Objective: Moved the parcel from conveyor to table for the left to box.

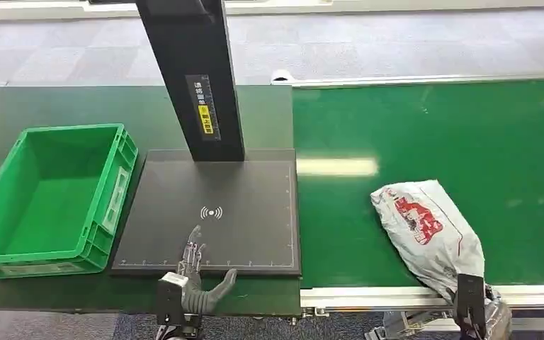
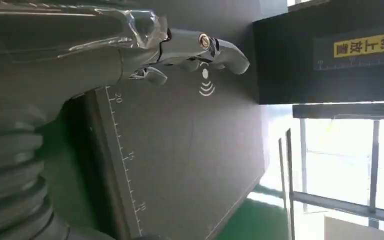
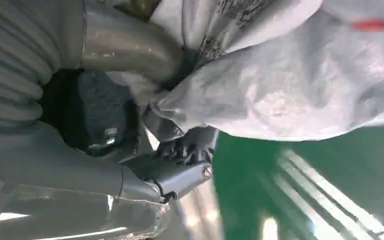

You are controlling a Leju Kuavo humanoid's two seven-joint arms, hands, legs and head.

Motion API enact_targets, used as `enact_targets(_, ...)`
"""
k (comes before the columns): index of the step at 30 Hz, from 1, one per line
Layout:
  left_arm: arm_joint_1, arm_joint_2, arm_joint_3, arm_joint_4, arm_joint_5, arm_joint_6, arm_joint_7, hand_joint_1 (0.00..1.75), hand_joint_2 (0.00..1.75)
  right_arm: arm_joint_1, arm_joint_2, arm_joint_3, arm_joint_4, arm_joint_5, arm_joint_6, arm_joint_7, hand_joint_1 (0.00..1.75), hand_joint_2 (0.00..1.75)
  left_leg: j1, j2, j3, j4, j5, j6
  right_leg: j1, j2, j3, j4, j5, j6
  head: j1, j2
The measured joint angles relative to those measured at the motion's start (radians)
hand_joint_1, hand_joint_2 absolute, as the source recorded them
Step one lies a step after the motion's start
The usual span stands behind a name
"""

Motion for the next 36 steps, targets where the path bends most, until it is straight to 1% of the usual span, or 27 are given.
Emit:
enact_targets(3,0.0,0.001,0.008,-0.022,0.003,-0.02,0.0,0.0,1.75,0.035,0.065,0.06,-0.175,0.018,0.061,0.052,1.75,1.75,0.001,0.0,0.0,0.0,0.001,0.0,0.001,0.0,-0.001,0.0,0.0,0.0,0.0,0.0)
enact_targets(7,0.007,0.009,0.028,-0.063,-0.009,-0.018,0.0,0.0,1.75,0.072,0.114,0.163,-0.378,0.016,0.062,0.07,1.75,1.75,0.001,-0.001,-0.002,0.0,0.002,-0.001,0.001,-0.001,-0.003,0.001,0.0,0.0,0.0,0.0)
enact_targets(10,0.01,0.023,0.038,-0.115,-0.014,-0.022,0.0,0.0,1.75,0.082,0.132,0.246,-0.496,0.016,0.056,0.066,1.75,1.75,0.001,-0.001,-0.004,0.0,0.002,-0.001,0.001,-0.001,-0.005,0.001,0.0,0.0,0.0,0.0)
enact_targets(14,0.011,0.048,0.058,-0.223,-0.024,-0.043,0.0,0.0,1.75,0.083,0.143,0.389,-0.655,0.013,0.027,0.049,1.75,1.75,0.001,-0.001,-0.005,0.0,0.002,0.0,0.001,-0.001,-0.006,0.001,0.0,0.0,0.001,0.0)
enact_targets(19,0.013,0.075,0.065,-0.339,-0.047,-0.031,0.0,0.0,1.75,0.091,0.143,0.522,-0.802,0.012,0.006,0.044,1.75,1.75,0.001,-0.001,-0.007,0.0,0.002,-0.001,0.001,-0.001,-0.009,0.001,0.0,0.0,0.0,0.0)
enact_targets(22,0.014,0.083,0.069,-0.373,-0.048,-0.027,0.0,0.0,1.75,0.092,0.143,0.566,-0.849,0.01,0.006,0.04,1.75,1.75,0.001,-0.001,-0.007,0.0,0.002,-0.001,0.001,-0.001,-0.009,0.001,0.0,0.0,0.001,0.0)
enact_targets(26,0.019,0.108,0.062,-0.447,-0.05,0.02,0.0,0.0,1.75,0.098,0.142,0.617,-0.909,-0.005,0.008,0.02,1.75,1.75,0.001,-0.001,-0.009,0.0,0.002,-0.001,0.001,-0.001,-0.01,0.001,0.0,0.0,0.001,0.0)
enact_targets(30,0.023,0.14,0.053,-0.51,-0.059,0.062,0.0,0.0,1.75,0.061,0.129,0.68,-0.946,-0.015,0.021,0.051,1.75,1.75,0.001,-0.001,-0.008,0.0,0.002,-0.001,0.001,-0.001,-0.01,0.001,0.0,0.0,0.001,0.0)
enact_targets(36,0.04,0.172,0.053,-0.572,-0.058,0.083,0.0,0.0,1.75,0.018,0.109,0.738,-0.947,-0.059,0.025,0.042,1.75,1.75,0.001,-0.001,-0.009,0.0,0.002,0.0,0.001,-0.001,-0.01,0.001,0.0,0.0,0.001,0.0)
